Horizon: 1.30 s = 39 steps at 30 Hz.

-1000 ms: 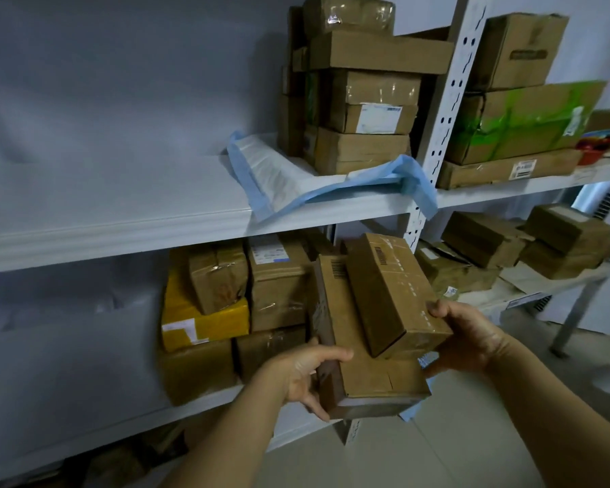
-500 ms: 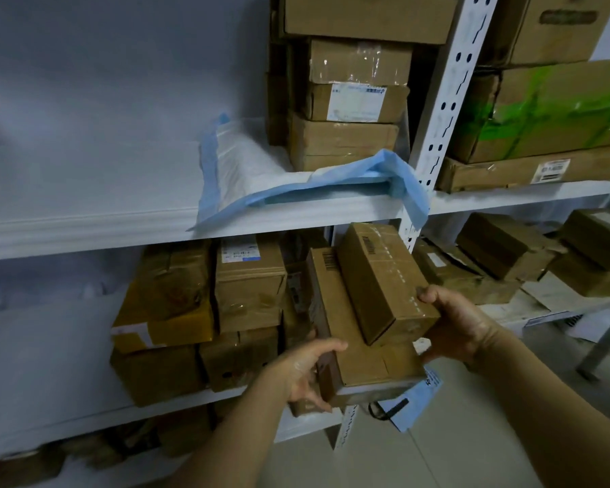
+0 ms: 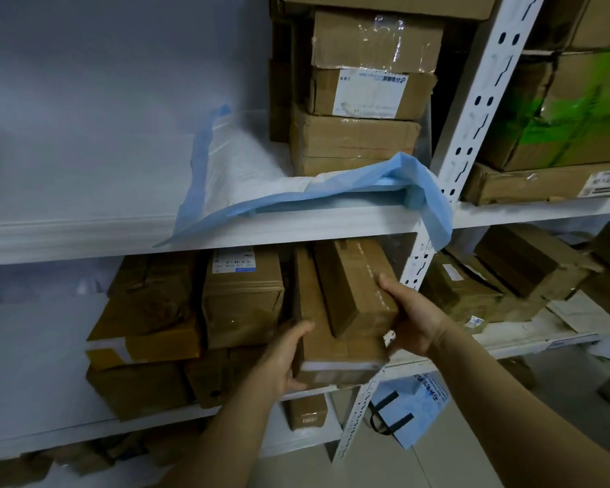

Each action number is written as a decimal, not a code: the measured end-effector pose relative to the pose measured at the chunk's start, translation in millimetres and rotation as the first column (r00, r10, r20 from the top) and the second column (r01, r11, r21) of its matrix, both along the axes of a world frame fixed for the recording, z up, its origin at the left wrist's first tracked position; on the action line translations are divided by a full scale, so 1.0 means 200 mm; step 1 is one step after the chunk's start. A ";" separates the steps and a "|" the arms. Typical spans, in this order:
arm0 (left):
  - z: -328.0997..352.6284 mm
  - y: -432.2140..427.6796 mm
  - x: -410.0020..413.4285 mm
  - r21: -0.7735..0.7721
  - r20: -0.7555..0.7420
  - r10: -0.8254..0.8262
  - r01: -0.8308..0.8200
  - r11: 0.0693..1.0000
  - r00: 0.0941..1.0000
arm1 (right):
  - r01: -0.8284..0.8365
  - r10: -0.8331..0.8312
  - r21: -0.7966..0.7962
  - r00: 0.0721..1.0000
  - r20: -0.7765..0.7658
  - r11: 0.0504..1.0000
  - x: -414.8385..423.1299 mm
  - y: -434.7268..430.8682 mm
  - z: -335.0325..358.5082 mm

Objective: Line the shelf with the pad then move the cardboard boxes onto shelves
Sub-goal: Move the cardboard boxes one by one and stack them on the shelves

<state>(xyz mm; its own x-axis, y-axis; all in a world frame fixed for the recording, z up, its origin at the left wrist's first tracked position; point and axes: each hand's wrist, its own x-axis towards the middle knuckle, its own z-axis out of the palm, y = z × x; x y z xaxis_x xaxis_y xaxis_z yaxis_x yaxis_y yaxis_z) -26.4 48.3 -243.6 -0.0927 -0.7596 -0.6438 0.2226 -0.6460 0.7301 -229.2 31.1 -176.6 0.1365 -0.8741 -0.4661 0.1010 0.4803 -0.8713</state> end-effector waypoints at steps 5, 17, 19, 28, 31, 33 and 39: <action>0.02 -0.11 -0.02 -0.020 -0.047 0.248 -0.249 0.968 0.968 | 0.129 -0.119 -0.092 0.987 0.109 0.987 0.19 -0.15 0.01; -0.10 -0.14 -0.06 -0.404 0.570 0.384 -0.160 0.901 0.727 | 0.031 -0.034 -0.151 0.999 -0.012 0.988 0.32 -0.40 -0.02; -0.08 -0.13 -0.05 -0.438 0.728 0.395 -0.063 0.897 0.561 | 0.032 -0.034 -0.156 0.999 -0.011 0.987 0.31 -0.40 -0.03; 0.16 -0.30 -0.20 -0.573 0.767 0.368 0.303 0.762 0.525 | 0.117 -0.134 -0.216 0.989 -0.067 0.969 0.23 -0.38 0.03; 0.11 -0.25 -0.25 -0.618 0.713 0.347 0.313 0.721 0.609 | 0.233 -0.247 -0.207 0.968 -0.045 0.950 0.17 -0.33 0.00; 0.11 -0.24 -0.26 -0.558 0.808 0.326 0.461 0.690 0.491 | 0.326 -0.333 -0.217 0.943 0.004 0.920 0.14 -0.30 -0.02; 0.05 -0.26 -0.20 -0.313 0.943 0.305 0.666 0.677 0.132 | 0.585 -0.577 -0.157 0.811 0.096 0.796 0.11 -0.25 -0.10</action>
